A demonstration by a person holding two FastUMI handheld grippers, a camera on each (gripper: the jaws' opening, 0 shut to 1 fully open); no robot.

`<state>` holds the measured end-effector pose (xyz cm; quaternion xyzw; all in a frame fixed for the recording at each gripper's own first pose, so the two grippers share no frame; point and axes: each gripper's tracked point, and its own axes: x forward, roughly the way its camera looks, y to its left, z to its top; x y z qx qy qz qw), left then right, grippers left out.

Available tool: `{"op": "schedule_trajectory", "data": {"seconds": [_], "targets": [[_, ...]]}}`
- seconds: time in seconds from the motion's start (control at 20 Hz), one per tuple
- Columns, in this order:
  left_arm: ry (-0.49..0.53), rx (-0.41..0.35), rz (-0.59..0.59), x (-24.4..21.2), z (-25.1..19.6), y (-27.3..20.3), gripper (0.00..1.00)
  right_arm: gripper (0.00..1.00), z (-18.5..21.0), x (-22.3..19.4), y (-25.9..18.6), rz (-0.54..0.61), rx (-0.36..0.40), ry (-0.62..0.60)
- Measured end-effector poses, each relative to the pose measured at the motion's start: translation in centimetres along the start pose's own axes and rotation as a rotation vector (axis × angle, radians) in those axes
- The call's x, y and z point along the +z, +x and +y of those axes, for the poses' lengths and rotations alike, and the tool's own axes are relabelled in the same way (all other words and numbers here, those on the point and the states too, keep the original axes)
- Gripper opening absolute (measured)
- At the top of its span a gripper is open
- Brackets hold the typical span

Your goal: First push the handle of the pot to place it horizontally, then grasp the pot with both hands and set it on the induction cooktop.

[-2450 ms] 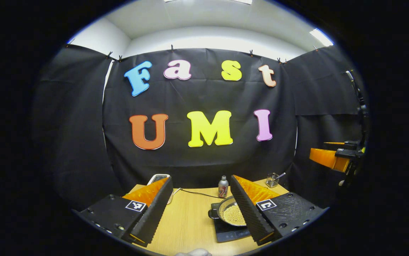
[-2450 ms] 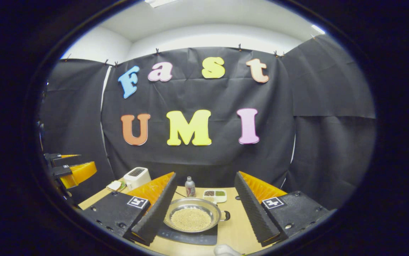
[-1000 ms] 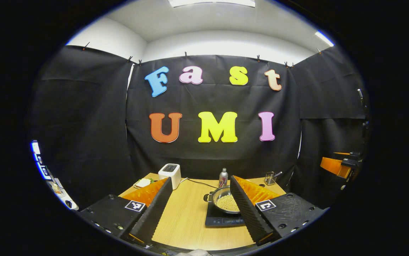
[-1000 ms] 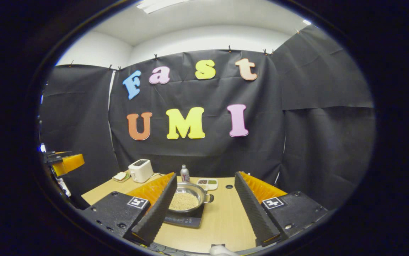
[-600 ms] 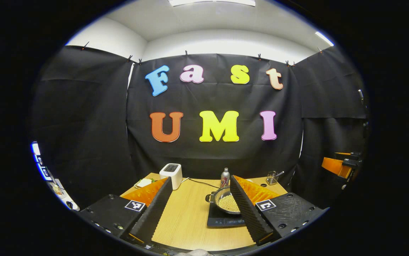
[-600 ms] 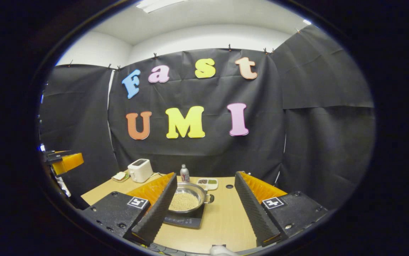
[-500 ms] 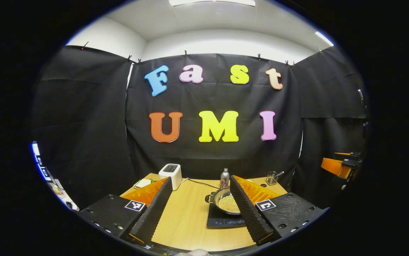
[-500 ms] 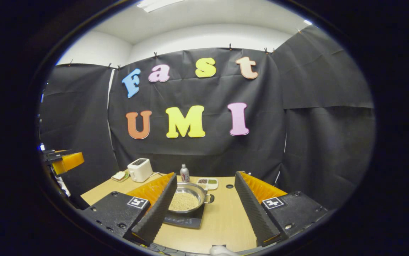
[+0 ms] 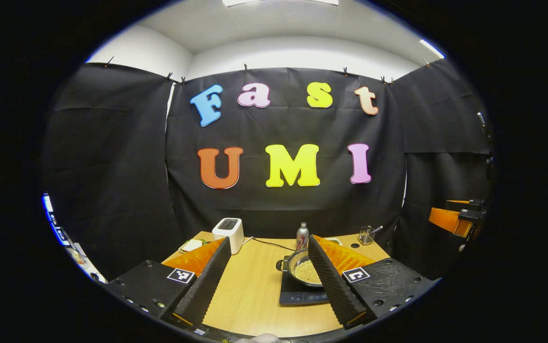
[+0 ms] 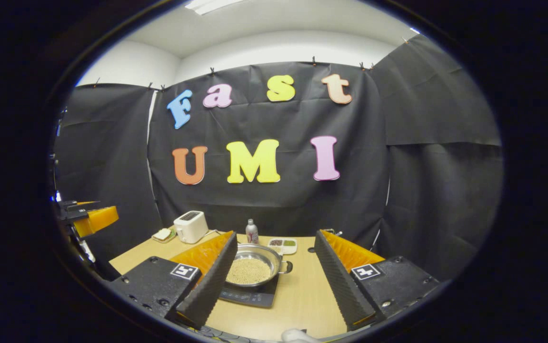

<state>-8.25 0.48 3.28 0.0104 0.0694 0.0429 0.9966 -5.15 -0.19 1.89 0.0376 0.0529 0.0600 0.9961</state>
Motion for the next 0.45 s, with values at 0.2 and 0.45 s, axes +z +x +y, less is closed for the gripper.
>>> {"op": "schedule_trajectory", "data": {"seconds": [0.2, 0.45], "targets": [[0.001, -0.001, 0.019, -0.5, 0.3, 0.6, 0.97, 1.0, 0.7, -0.1, 1.0, 0.004, 0.011, -0.009], [0.006, -0.007, 0.022, -1.0, 0.3, 2.2, 0.97, 1.0, 1.6, 0.0, 2.6, 0.015, 0.02, -0.023]]}}
